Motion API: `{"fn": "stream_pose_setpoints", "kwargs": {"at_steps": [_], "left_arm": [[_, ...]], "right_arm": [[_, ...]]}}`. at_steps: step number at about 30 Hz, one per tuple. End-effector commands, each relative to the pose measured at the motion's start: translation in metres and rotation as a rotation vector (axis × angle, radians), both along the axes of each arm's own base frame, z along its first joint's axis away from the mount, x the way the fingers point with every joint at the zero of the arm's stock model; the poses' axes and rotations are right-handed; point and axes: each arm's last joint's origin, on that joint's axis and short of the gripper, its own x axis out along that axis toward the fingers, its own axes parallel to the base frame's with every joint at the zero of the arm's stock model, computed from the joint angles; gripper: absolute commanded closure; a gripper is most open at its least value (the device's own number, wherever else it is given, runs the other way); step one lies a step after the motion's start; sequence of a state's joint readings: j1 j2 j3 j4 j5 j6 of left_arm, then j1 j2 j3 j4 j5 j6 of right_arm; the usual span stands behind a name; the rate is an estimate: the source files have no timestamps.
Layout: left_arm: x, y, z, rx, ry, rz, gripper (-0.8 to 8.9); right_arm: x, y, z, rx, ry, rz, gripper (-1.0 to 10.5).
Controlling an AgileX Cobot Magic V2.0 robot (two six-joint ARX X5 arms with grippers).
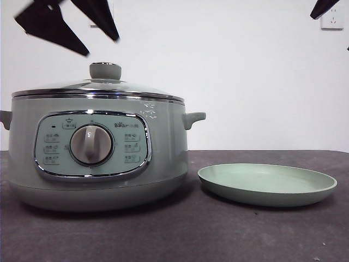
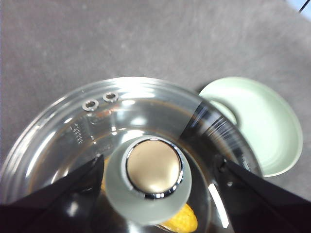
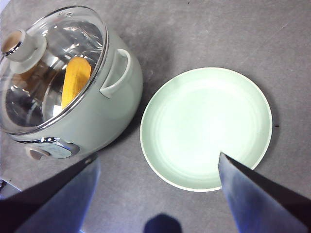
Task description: Take the corn out from the steamer,put the corn on the plate,close the lid
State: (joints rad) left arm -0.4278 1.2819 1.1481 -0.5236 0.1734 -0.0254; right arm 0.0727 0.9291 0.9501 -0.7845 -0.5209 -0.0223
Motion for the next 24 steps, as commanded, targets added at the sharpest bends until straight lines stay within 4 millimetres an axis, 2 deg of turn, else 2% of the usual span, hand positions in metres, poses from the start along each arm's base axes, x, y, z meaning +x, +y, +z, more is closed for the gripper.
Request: {"fn": "stream_pose_setpoints", "kwargs": {"at_steps": [1,7,14,15,20,24], "left_arm": [[0.007,-0.009,-0.008,0.027,-0.004,-0.017,4.39],[0.016,-0.014,-0.021,0.083,0.016,0.011,4.39],[0.018,-0.015,-0.026,0.094,0.045,0.007,4.48],[0.017,-0.015,-0.026,0.095,0.046,0.005,4.82],[0.016,-0.016,-0.027,0.109,0.057,-0.006,8.17],[0.017,-0.016,-0.026,0.112,0.039,-0.014,8.22]], "right_arm": [[0.0,0.001,0.001,0.003,-0.005,-0.002,5.4],[0.0,0.001,0.001,0.003,-0.004,-0.003,5.4],[0.0,0.001,0.001,0.003,-0.004,-0.003,5.4],[0.0,0.001,0.001,0.003,-0.004,-0.003,5.4],[0.0,0.001,0.001,0.003,-0.003,-0.003,5.4],[0.0,0.001,0.001,0.013,0.002,-0.011,5.4]]}}
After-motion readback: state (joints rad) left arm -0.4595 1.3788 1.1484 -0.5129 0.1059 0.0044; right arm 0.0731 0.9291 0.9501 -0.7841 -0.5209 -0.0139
